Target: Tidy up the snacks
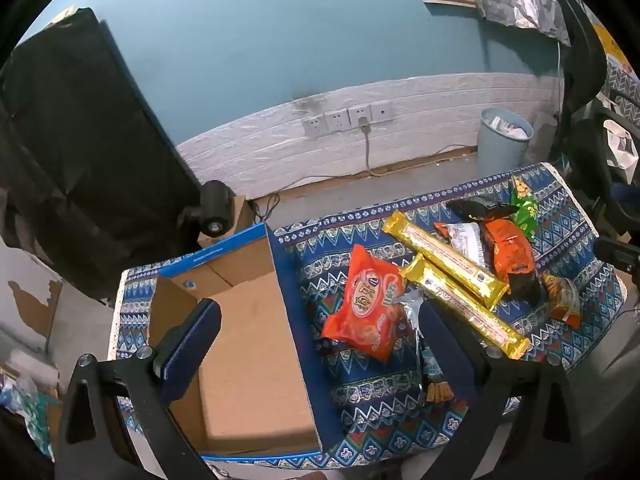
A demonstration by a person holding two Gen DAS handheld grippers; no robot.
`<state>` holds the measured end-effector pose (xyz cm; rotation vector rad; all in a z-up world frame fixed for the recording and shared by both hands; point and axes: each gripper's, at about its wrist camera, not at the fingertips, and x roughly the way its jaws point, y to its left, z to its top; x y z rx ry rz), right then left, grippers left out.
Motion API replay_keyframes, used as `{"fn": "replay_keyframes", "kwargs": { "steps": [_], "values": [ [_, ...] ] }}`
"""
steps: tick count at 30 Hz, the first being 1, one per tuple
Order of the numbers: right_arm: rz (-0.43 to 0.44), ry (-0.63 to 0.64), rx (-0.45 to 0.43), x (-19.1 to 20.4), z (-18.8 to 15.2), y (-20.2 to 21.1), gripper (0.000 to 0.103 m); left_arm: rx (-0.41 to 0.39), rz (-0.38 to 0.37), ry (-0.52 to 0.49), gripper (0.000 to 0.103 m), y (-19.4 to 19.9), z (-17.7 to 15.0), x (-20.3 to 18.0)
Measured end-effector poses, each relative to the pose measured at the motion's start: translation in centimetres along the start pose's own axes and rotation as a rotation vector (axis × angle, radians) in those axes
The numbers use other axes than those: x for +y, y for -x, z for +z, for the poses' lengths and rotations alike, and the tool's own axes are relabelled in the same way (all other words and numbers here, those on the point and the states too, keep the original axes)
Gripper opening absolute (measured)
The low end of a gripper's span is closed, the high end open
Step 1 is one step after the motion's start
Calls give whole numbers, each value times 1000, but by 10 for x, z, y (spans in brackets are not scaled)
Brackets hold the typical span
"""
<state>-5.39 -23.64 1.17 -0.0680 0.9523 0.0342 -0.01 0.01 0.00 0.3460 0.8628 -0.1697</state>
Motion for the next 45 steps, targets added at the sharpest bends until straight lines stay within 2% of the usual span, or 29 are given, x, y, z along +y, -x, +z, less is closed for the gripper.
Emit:
{"fn": "replay_keyframes", "kwargs": {
  "steps": [45],
  "values": [
    [-7,18,18,3,-3,1,100,36,-18,-17,100,-7,-4,-8]
  ]
}}
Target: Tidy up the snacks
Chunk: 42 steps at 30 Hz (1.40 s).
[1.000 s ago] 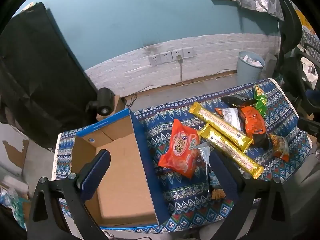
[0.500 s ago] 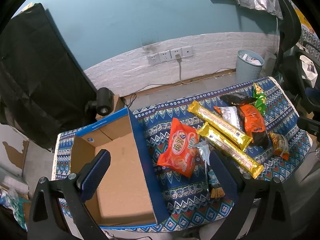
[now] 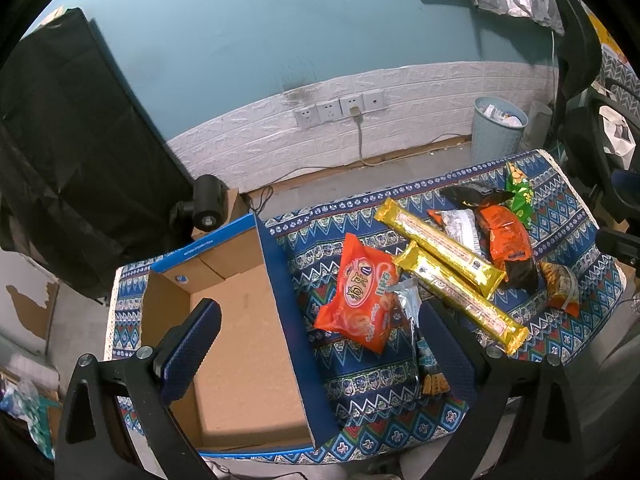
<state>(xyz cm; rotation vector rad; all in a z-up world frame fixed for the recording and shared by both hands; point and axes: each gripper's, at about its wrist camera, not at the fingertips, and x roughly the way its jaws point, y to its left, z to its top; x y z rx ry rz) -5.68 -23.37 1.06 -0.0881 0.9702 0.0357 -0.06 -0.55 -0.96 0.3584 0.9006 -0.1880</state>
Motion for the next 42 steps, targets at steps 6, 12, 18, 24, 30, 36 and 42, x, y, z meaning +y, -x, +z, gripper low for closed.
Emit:
{"fn": "replay_keyframes", "kwargs": {
  "steps": [6,12,18,24,30,36,42],
  "values": [
    [0,1,-1,0,0,0,101,-3,-1,-1,100,1,-1,-1],
    [1,2,-2,0,0,1,101,-1,0,-3,100,1,-1,-2],
    [-1,1,0,0,0,0,100,-2,-1,-4,100,1,-2,-2],
    [-1,2,-2,0,0,1,100,-2,0,-6,100,1,-2,-2],
    [-1,2,0,-1,0,1,101,-3,-1,-5,100,1,-3,-2],
    [-1,3,-1,-1,0,1,100,-2,-1,-4,100,1,-2,-2],
    [-2,3,-1,-3,-1,1,100,-3,0,-8,100,1,-3,-3]
  ]
}}
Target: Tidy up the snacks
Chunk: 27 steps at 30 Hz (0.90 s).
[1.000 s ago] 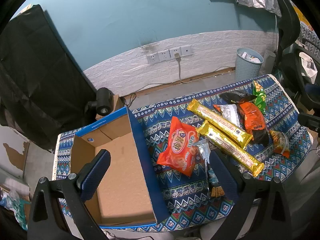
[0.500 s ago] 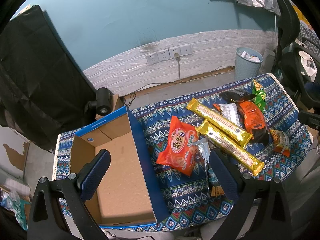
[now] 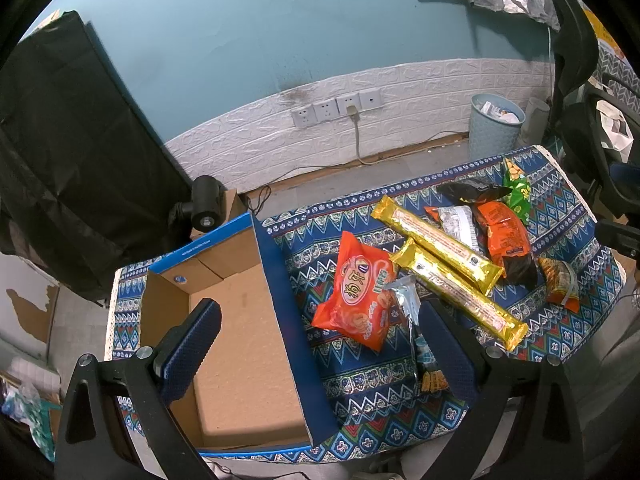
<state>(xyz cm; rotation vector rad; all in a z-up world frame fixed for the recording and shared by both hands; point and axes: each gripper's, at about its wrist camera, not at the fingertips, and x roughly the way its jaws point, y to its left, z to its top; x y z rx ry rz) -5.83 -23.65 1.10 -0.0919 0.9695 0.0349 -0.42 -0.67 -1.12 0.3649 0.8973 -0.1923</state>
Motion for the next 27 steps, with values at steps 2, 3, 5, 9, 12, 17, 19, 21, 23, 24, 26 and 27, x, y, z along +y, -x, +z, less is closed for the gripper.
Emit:
{"fn": "replay_keyframes", "kwargs": {
  "steps": [2,3,5,9,12,17,19,21,23,24,26,27],
  "values": [
    [0,0,0,0,0,0,101,1,0,-1,100,0,-1,0],
    [0,-1,0,0,0,0,100,2,0,1,100,0,0,0],
    [0,-1,1,0,0,0,101,3,-1,0,100,0,-2,-1],
    [-1,0,2,1,0,0,101,2,0,-1,100,-1,-2,-1],
    [-3,1,3,0,0,0,101,4,-1,1,100,0,-3,-1],
    [-6,1,6,-4,-1,1,100,16,-9,7,100,-5,-4,1],
    [-8,3,10,-4,-2,1,100,28,-16,9,100,-8,-3,2],
    [-11,5,13,-3,-1,0,100,35,-16,10,100,-11,-3,3],
    [-12,5,15,-4,-2,0,100,41,-18,7,100,-13,-4,2],
    [-13,5,16,-3,-1,0,100,43,-20,4,100,-13,-3,1],
    [-14,6,17,-3,-1,0,100,43,-19,-6,100,-13,-3,-1],
    [-14,6,17,-4,-1,0,101,41,-18,-9,100,-13,-3,-2]
  ]
}}
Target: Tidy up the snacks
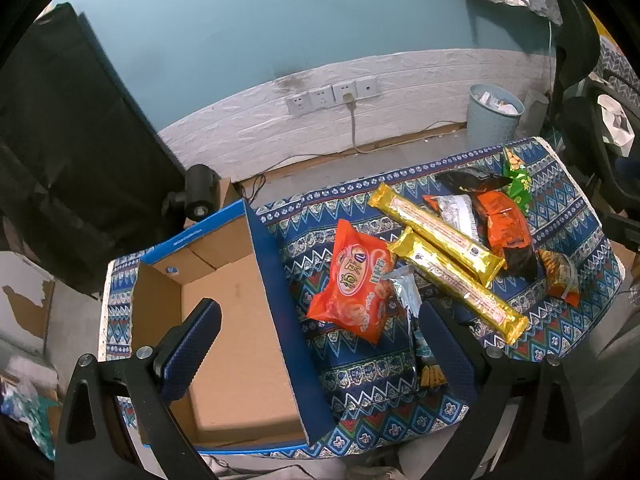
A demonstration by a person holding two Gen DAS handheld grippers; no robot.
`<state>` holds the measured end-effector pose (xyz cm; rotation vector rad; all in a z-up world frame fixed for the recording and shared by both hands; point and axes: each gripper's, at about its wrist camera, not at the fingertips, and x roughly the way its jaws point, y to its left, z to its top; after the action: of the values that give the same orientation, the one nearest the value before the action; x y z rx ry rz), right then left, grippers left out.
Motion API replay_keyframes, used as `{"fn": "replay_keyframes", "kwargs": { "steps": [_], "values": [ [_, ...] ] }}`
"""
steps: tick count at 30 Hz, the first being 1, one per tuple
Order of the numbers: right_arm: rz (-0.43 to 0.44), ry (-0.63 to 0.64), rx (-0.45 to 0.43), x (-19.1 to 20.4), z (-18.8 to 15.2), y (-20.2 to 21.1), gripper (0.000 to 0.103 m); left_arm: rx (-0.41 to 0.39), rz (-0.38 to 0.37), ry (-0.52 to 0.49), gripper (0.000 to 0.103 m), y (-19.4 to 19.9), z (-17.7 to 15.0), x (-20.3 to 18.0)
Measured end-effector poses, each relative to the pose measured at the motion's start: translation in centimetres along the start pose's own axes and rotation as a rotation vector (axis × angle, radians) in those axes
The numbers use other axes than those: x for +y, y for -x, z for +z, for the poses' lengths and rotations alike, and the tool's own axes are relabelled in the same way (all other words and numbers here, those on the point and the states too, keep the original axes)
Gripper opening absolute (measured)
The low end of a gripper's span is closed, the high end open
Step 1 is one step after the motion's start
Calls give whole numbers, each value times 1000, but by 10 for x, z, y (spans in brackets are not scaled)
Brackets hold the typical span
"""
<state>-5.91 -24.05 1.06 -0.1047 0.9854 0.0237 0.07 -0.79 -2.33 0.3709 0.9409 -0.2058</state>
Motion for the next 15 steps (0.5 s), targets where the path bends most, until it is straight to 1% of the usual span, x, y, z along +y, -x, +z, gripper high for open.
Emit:
{"fn": "replay_keyframes", "kwargs": {
  "steps": [15],
  "values": [
    [-12,-10,19,-6,-3,-3,101,29,-18,-18,100,-10,3,-8]
  ]
}}
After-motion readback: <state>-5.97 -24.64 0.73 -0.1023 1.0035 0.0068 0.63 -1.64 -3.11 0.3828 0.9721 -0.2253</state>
